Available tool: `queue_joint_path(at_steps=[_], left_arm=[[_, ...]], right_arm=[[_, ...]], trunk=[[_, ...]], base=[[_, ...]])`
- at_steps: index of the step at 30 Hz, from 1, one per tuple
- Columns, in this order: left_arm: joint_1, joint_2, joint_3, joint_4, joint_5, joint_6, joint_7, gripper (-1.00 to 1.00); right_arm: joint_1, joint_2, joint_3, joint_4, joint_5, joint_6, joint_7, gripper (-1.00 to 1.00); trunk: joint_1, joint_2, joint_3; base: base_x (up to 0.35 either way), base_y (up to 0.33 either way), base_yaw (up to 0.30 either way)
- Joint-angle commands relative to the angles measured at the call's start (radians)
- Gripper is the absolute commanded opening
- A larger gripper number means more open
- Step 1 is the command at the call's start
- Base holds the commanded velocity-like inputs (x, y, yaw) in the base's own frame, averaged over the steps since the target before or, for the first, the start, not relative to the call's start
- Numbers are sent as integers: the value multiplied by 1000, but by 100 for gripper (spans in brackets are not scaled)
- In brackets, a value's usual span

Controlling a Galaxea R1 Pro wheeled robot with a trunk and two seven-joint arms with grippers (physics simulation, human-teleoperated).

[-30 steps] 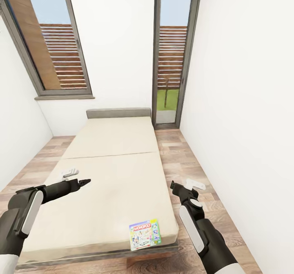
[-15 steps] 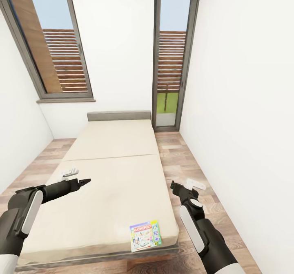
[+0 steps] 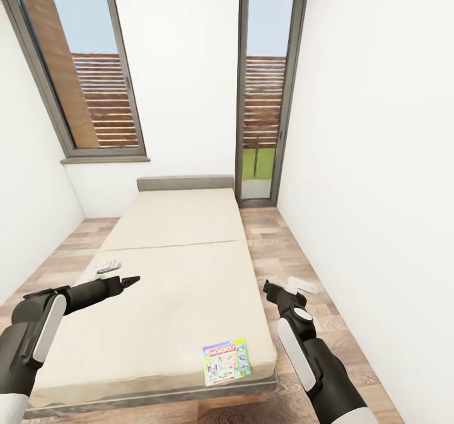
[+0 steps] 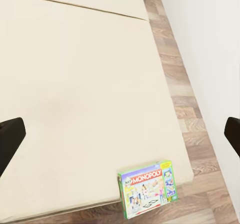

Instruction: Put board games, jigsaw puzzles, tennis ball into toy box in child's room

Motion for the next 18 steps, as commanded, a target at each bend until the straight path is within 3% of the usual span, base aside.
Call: queue_joint_path(at_steps=[1, 18], left_arm=[[-1, 0, 1, -2, 0, 6, -4, 100], [-1, 0, 2, -6, 0, 6, -3, 100]], right_arm=[[-1, 0, 2, -1, -6, 4, -8, 100], [-1, 1, 2, -1, 3, 3, -9, 100]], trunk=[[1, -2, 0], [1, -2, 11]], base=[[-10, 3, 0], [-78, 37, 0]])
